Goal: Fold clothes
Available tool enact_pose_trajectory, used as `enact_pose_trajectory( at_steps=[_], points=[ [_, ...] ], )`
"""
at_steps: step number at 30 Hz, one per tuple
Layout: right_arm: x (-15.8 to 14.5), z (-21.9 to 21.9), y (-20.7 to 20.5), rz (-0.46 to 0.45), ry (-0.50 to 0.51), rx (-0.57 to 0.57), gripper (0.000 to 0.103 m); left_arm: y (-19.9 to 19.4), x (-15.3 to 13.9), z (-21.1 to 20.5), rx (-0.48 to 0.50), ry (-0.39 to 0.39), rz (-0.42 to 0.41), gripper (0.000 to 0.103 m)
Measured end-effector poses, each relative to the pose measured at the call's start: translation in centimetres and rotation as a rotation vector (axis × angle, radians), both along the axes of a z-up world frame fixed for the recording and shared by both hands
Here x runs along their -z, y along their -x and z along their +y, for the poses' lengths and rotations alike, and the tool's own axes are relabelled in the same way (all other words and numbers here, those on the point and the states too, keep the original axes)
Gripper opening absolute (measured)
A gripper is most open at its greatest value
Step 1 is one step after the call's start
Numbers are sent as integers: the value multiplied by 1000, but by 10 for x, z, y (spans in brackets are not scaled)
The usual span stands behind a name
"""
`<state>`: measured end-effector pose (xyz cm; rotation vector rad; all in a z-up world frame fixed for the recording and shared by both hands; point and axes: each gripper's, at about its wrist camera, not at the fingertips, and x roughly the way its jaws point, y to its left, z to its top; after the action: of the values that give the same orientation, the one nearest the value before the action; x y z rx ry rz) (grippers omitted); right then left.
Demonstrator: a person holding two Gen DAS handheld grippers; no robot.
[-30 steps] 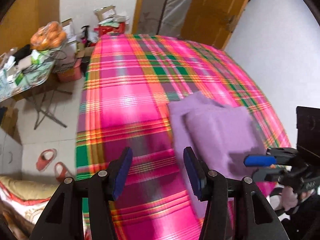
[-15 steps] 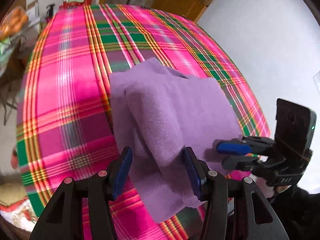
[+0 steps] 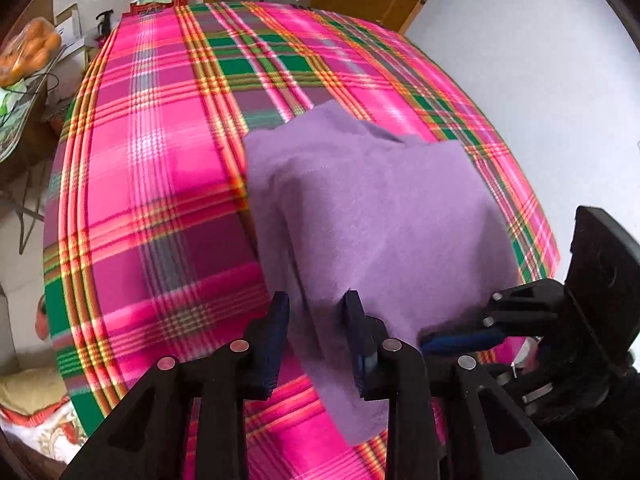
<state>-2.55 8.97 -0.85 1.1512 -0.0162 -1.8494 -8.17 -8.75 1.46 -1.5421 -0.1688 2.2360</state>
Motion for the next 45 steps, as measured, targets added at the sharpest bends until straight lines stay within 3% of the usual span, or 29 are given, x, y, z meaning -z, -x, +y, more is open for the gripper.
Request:
enact_pose_trajectory(
  at_steps=[5,8,14,17,22,29,33,39,42,45],
  points=[
    [3,-10,-6,37,-29,-28,19,-7,-7,-18,-43,7,28,28],
    [-1,-5,-5,40,-18,-28,19,-9,-20,-22,-48,-44,69,26],
    [-7,14,-4,45,11,8,18,-23,-28,16,143,-99,101,27],
    [-8,26,-2,44,12,35,18,-32,-17,37,254,-50,75,27],
    [-6,48,2,35,13,92,18,-37,-3,35,278,8,33,26],
    [-10,73,12,49,23,166,18,-51,-5,22,292,56,15,26],
    [-11,88,20,52,54,224,15,-49,-20,21,267,45,54,26],
    [-16,99,35,123,68,293,15,-15,-46,16,127,-71,187,26],
    [-19,96,43,137,61,310,15,9,-39,27,99,-52,217,26],
    [-22,97,51,142,54,332,15,30,-21,25,98,4,191,26]
  ],
)
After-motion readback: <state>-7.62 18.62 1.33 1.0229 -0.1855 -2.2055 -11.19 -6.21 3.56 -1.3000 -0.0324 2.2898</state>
